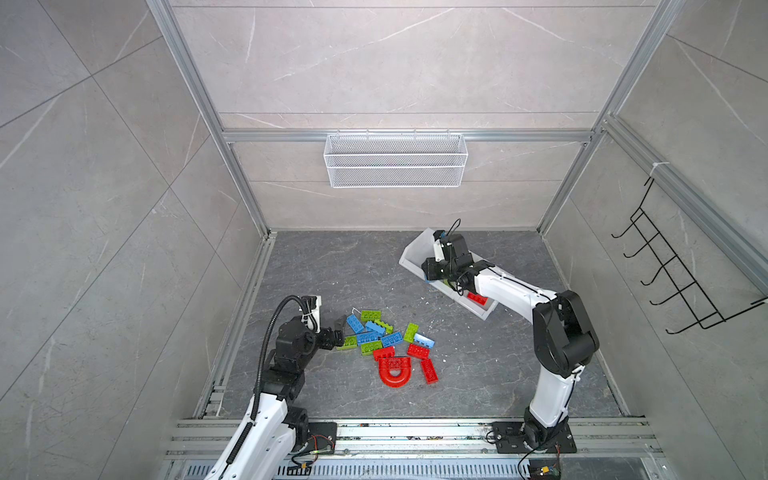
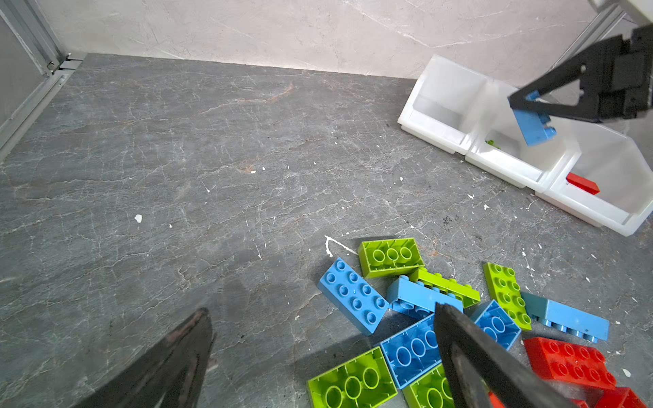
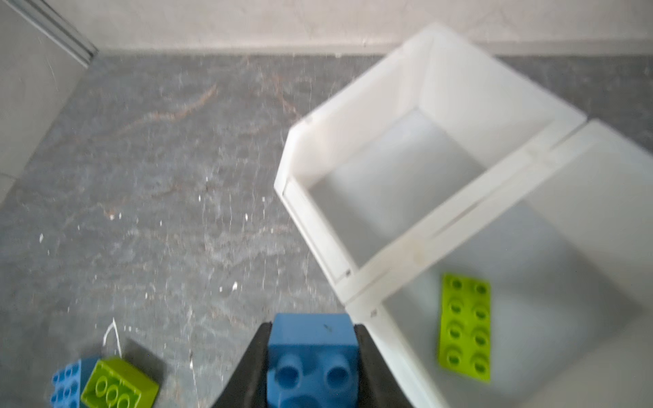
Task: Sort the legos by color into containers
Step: 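Carry the blue brick to the nearest bin compartment and release it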
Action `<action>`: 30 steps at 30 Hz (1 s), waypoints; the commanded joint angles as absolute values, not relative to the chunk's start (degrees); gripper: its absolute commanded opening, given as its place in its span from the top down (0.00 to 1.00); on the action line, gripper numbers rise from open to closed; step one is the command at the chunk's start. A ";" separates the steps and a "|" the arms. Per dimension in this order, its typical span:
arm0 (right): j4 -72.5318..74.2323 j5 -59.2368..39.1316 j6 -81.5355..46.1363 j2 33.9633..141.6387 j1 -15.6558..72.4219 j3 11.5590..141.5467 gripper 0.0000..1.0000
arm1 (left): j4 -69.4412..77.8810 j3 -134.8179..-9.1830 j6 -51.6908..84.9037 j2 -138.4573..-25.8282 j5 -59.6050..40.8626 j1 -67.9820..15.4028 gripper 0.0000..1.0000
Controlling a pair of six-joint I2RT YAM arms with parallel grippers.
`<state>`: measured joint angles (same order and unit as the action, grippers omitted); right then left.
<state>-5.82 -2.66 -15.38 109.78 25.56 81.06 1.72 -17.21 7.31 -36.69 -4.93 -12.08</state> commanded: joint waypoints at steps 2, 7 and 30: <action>-0.74 -2.92 -16.10 115.67 24.50 87.04 0.75 | 2.46 -18.26 7.31 -37.30 -6.68 -12.24 0.00; -4.80 -0.06 -16.86 121.55 23.74 95.29 0.73 | 2.47 -18.29 7.39 -37.11 -6.49 -12.24 0.00; -10.82 0.97 -18.46 125.61 21.58 104.33 0.33 | 2.20 -17.56 7.54 -35.24 -6.17 -12.18 0.00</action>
